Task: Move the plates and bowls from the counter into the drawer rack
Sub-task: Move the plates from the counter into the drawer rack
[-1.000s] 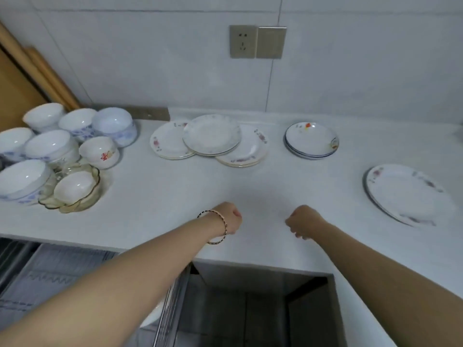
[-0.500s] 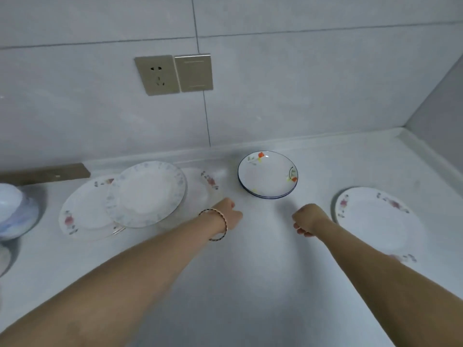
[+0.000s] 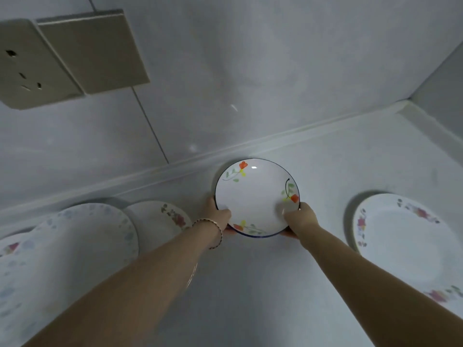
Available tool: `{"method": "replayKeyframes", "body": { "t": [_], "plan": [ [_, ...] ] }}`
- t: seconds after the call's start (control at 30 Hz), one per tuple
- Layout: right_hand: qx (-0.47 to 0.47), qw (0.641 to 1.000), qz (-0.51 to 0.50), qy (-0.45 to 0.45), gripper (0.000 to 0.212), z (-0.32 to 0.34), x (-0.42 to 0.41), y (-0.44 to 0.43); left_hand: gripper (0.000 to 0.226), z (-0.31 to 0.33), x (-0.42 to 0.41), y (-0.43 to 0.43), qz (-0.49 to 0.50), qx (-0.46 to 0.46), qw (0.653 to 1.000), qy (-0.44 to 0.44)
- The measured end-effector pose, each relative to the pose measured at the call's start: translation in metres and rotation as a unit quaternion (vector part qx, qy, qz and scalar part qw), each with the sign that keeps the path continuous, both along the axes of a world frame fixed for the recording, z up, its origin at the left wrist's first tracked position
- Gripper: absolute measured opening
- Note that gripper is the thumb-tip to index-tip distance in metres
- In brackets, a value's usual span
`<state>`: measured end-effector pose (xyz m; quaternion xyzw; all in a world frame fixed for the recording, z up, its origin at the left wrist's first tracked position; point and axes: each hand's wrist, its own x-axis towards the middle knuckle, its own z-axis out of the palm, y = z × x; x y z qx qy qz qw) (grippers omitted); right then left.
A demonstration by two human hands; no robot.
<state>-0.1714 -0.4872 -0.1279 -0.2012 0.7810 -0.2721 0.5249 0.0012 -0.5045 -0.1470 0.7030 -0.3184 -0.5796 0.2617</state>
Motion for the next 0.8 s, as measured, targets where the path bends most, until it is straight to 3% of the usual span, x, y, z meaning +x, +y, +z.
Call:
{"method": "replayKeyframes", "body": {
  "t": [0.1, 0.43, 0.8],
  "plan": [
    [-0.021, 0.998, -0.026, -0.053, 0.038, 0.007, -0.002, 0.014, 0.038, -0.005, 0.004, 0.010, 0.001, 0.013, 0.999, 0.040],
    [-0.053, 0.995, 0.030, -0.080, 0.039, 0.055, -0.016, 0.127, 0.035, 0.065, -0.002, 0.140, 0.032, 0.022, 0.993, 0.111],
    [-0.084, 0.977, 0.172, -0.093, 0.045, 0.099, -0.004, 0.267, 0.042, 0.111, 0.006, 0.342, 0.201, -0.012, 0.973, 0.109]
  ]
}}
